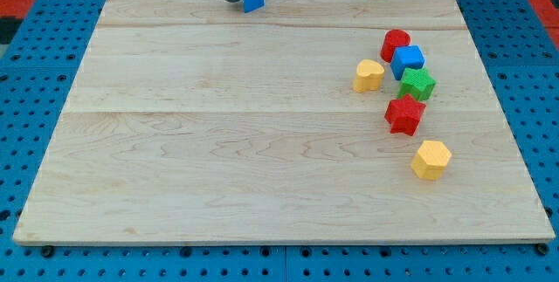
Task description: Slide the yellow hexagon towards the top center
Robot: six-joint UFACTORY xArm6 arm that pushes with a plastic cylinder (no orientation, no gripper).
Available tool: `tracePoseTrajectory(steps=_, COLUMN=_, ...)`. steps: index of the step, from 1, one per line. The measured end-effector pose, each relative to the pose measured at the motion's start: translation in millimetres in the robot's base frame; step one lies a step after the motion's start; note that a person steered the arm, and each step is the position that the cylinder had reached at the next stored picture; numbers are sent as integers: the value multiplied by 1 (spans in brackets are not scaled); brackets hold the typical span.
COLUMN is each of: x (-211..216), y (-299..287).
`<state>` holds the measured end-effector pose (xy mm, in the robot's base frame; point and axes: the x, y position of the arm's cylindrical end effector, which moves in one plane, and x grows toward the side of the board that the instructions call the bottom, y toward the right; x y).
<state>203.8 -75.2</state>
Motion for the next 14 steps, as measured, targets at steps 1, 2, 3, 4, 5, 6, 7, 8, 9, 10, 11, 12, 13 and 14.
tracePoseTrajectory(steps=1, x=0, y=24)
tracePoseTrajectory(steps=2, x=1, y=42)
tracePoseTrajectory(steps=3, x=78, y=-32)
tracePoseTrajectory(steps=4, x=167, y=-53)
tracePoseTrajectory(steps=5, x=248, y=-23)
tracePoseTrajectory(steps=6, x=347, y=30)
tracePoseTrajectory(steps=7, x=365, y=129)
tracePoseTrajectory(steps=8, x=363, y=229)
tracePoseTrajectory(steps=9, x=363, y=304)
tracePoseTrajectory(steps=10, x=328, y=305)
tracePoseTrajectory(steps=11, x=339, y=249)
tracePoseTrajectory(steps=12, x=323, y=209)
tracePoseTrajectory(steps=13, x=311, y=185)
tracePoseTrajectory(steps=14, x=260, y=186)
